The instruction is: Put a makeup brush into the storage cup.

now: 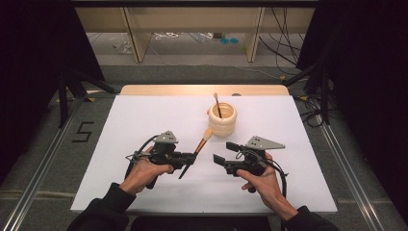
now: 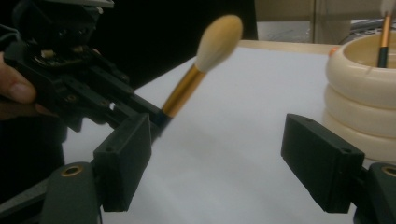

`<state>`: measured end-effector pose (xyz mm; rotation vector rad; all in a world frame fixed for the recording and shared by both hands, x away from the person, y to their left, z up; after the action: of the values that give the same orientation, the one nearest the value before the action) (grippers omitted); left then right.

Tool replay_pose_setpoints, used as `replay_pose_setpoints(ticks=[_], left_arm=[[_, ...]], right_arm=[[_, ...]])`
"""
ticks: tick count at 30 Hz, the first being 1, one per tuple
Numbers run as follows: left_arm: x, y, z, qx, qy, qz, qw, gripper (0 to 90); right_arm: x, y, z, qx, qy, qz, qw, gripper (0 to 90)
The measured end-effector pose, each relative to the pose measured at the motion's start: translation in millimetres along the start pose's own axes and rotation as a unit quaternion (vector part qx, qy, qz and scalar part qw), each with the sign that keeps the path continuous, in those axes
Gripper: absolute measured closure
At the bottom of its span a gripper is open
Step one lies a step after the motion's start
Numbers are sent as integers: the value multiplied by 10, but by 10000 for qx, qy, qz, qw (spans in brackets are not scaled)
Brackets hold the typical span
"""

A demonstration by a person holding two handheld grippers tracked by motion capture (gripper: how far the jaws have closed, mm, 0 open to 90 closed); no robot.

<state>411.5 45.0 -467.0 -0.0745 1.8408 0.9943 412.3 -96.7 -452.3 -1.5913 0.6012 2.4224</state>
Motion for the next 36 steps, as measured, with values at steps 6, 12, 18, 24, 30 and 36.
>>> replay_pose_setpoints(ticks=[6,12,18,24,30,36], left_arm=[[-33,-3,-51,59,34,-104,9999,781],[-50,-10,-83,48,-48,-96,9999,781],[-77,-13,-109,103,-44,-125,9999,781],[-86,-26,-136,43,-116,-138,9998,781],[-95,-30,-139,51,-89,-170,9998,781],[-95,-49,-157,62,-68,-183,9998,781]], right_arm=[[-34,-106,-4,-107,-130,-123,9998,316],[-85,-154,27,-262,-174,-208,9993,368],[-73,-230,24,-308,-258,-186,9990,408],[-102,-275,28,-361,-153,-243,9989,495],[-114,-309,57,-540,-281,-266,9978,587],[-88,-347,80,-642,-376,-208,9970,658]])
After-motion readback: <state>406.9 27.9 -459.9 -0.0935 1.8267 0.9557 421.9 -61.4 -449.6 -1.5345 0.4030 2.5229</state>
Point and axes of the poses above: each handheld gripper's, and its own axes: y roughly backward along the jaws, x roughly out of its underside, z roughly to its left, the point moved 9 cm from there along -y, roughly forward along the jaws, and after that the axes turned 10 degrees about -x, right-handed, at the moved point
